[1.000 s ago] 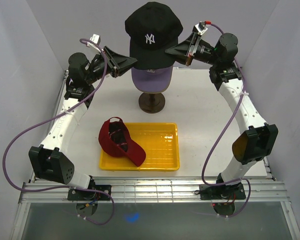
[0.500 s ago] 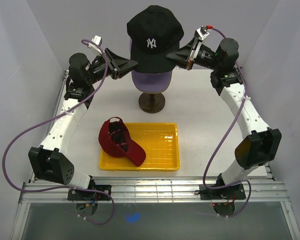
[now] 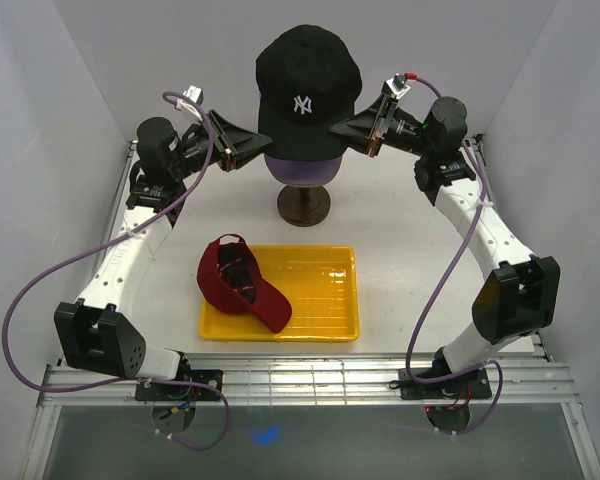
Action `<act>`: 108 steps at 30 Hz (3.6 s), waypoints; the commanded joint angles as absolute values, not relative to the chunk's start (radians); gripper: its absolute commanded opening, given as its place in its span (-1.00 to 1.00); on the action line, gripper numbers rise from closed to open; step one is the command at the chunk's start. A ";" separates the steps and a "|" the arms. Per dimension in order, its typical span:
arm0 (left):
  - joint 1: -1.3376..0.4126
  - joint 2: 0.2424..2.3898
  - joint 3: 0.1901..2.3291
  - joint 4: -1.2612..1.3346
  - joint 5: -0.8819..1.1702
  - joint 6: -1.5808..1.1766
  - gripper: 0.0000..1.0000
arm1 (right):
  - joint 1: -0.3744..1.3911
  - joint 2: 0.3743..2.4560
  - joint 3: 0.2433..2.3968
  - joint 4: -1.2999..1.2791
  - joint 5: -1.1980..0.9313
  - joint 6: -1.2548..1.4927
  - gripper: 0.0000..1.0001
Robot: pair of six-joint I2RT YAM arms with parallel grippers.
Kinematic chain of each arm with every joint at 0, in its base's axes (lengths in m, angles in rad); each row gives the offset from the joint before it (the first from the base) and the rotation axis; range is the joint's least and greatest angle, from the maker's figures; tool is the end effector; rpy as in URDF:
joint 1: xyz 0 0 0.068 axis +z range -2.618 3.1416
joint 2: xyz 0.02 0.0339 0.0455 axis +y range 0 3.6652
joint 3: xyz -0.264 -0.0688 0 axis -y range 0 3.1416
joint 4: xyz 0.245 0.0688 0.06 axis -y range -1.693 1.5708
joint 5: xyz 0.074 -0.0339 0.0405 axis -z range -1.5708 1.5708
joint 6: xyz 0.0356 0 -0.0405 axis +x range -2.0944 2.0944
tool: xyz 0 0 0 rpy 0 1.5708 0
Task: Stack the hats
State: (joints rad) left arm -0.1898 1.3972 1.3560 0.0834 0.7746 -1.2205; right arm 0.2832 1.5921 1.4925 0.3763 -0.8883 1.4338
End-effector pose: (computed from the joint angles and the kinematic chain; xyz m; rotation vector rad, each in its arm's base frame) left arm 0.3106 -0.0850 0.4276 -0.2045 1.8013 -1.6460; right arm 0.3458 0.1294 0.4391 0.0229 1.7293 1.9210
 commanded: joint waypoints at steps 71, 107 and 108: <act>-0.121 1.338 1.261 0.066 0.704 -1.247 -1.00 | 0.245 1.542 1.358 0.075 -0.741 1.138 -0.18; -0.121 1.344 1.264 0.078 0.710 -1.258 -1.00 | 0.281 1.552 1.448 -0.256 -0.608 0.848 -0.05; -0.121 1.344 1.264 0.078 0.710 -1.258 -1.00 | 0.279 1.551 1.453 -0.262 -0.606 0.844 -0.05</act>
